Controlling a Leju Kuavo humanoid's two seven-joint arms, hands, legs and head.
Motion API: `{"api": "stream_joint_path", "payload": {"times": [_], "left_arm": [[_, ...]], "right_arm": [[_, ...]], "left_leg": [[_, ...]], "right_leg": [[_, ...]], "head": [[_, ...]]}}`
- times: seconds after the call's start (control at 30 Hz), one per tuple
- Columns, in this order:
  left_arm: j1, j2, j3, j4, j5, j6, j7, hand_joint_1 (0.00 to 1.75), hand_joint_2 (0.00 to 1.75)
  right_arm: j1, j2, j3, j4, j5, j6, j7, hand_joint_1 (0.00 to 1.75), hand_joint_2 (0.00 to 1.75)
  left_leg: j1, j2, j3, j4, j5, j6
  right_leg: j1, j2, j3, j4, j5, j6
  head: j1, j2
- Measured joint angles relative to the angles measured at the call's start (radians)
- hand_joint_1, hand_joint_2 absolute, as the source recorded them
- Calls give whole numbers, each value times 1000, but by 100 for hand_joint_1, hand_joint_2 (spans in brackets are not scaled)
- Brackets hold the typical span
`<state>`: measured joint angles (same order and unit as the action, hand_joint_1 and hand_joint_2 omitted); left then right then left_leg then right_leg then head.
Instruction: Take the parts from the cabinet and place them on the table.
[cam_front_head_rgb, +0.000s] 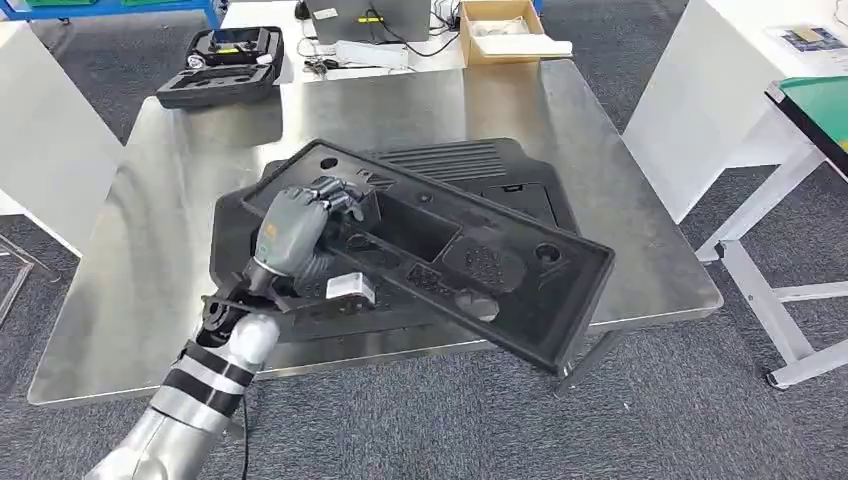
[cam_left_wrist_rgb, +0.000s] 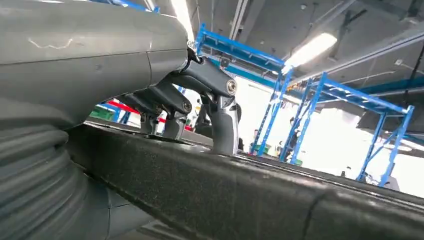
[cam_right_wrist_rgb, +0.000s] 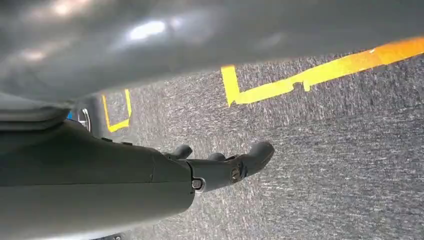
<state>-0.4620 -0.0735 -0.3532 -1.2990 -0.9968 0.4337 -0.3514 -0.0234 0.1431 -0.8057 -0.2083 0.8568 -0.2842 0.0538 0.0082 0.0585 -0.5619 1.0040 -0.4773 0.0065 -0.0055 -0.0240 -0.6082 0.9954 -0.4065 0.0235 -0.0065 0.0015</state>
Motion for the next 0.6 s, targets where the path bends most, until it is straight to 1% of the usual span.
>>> {"api": "stream_joint_path", "payload": {"times": [0.1, 0.23, 0.6], "left_arm": [[-27, -13, -3, 40, -18, -2, 12, 175, 175], [-80, -41, -15, 121, -54, -1, 37, 175, 175], [-238, -130, -45, 381, -125, 26, 82, 175, 175]], "right_arm": [[0, 0, 0, 0, 10, 2, 3, 0, 0], [-1, 0, 1, 0, 31, 10, 8, 0, 0], [-2, -1, 16, 0, 71, 26, 14, 0, 0]], "left_leg": [[-1, 0, 0, 0, 0, 0], [-1, -1, 0, 0, 0, 0], [-2, -2, 0, 0, 0, 0]], "right_leg": [[-1, 0, 0, 0, 0, 0], [-2, 0, 0, 0, 0, 0], [-2, 0, 0, 0, 0, 0]], "head": [[-1, 0], [-1, 0], [0, 0]]}}
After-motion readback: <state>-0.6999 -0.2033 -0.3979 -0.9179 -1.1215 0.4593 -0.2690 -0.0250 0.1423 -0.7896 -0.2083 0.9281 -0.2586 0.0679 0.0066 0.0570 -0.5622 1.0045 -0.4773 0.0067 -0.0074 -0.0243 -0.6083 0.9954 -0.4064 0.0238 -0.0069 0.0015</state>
